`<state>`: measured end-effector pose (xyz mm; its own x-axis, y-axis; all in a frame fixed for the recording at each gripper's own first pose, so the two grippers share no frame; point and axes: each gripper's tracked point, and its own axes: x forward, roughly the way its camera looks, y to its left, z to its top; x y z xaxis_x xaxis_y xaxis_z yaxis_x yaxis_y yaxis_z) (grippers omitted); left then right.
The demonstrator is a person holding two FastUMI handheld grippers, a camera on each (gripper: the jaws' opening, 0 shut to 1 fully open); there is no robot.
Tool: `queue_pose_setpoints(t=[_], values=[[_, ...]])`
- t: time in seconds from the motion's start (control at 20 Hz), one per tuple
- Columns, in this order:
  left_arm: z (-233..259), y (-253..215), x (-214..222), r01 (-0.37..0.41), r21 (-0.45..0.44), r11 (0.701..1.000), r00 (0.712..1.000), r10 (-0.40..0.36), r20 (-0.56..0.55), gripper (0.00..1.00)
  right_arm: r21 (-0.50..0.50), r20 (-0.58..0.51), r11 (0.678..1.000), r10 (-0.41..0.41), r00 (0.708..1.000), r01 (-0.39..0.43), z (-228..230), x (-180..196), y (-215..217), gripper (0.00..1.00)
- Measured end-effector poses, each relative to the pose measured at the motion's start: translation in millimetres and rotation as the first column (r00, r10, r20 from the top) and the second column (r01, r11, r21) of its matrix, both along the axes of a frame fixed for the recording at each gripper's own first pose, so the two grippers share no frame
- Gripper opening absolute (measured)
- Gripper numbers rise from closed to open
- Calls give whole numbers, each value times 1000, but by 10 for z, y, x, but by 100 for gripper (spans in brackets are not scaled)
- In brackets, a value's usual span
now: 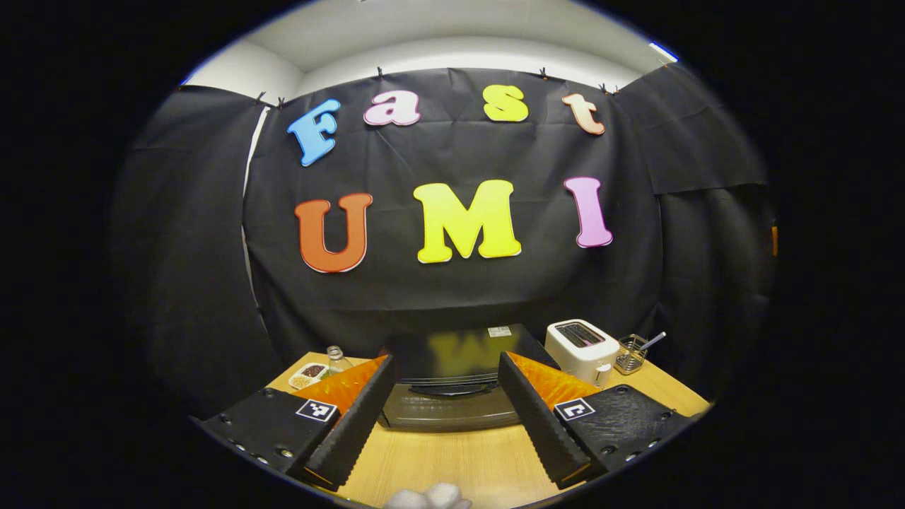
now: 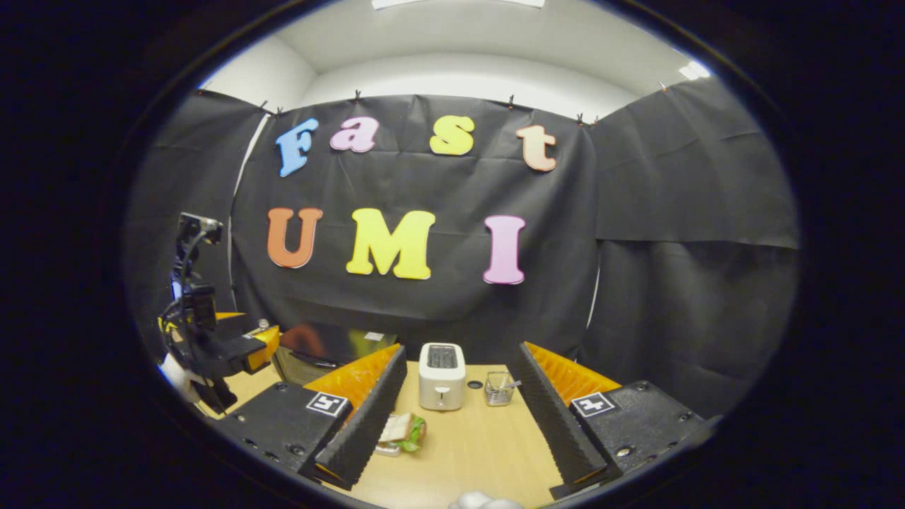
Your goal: Open the electric oven with the left hand, put the food in, and close the electric oven.
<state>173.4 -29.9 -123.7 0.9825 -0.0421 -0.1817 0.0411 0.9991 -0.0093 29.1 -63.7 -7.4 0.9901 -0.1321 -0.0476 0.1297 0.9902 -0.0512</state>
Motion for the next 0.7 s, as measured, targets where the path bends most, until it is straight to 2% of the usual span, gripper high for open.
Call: queue_pose_setpoints(t=[0.2,0.45,0.5,0.6,0.65,0.7], values=[[-506,-49,502,-17,-7,1000,995,16,-103,96,-29,-13,997,-68,998,67,-16,-90,-213,100],[-926,-120,959,-13,-14,1000,986,10,-166,96,-12,-47,991,-130,990,130,-148,-156,-357,100],[-1018,-125,1016,-12,-14,1000,982,10,-189,88,-6,-55,990,-138,989,138,-172,-171,-366,100],[-1209,-122,1046,-22,-12,1000,971,18,-240,88,0,-72,989,-147,986,148,-238,-179,-382,100],[-1323,-142,990,-23,-23,999,960,15,-278,96,1,-80,988,-151,985,152,-272,-178,-396,100],[-1228,-124,1026,-20,-14,1000,972,16,-234,99,1,-82,988,-153,985,153,-283,-175,-403,100]])
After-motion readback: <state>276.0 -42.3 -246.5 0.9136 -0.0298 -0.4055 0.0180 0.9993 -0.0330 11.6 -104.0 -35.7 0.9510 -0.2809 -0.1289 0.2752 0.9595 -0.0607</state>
